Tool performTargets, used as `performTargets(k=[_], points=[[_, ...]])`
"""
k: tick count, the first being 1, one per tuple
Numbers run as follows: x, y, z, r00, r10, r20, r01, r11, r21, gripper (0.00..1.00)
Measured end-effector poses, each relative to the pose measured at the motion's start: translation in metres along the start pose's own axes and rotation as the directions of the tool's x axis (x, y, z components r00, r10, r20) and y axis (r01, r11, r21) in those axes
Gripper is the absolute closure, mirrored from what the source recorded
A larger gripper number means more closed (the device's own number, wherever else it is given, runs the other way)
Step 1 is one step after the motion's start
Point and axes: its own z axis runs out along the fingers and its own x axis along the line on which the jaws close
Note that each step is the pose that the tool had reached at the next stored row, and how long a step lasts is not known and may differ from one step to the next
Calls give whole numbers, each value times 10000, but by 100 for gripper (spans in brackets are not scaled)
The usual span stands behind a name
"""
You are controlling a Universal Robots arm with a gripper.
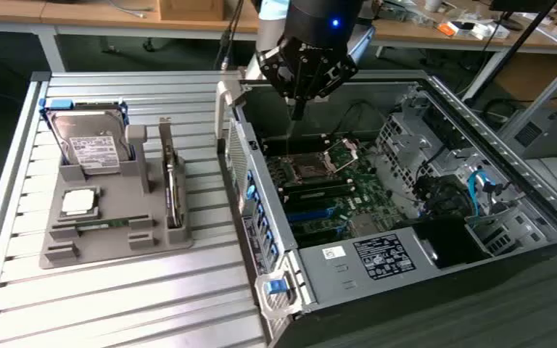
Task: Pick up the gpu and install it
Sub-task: 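Reach for the gpu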
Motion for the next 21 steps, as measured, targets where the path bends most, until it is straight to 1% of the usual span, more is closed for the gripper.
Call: performTargets(k=[2, 9, 21], points=[[42, -3, -1, 10000, 0, 0, 0, 10000, 1, 89], [122, -9, -3, 10000, 1, 2, -1, 10000, -1, 89], [218, -16, -6, 10000, 0, 3, 0, 10000, 0, 89]])
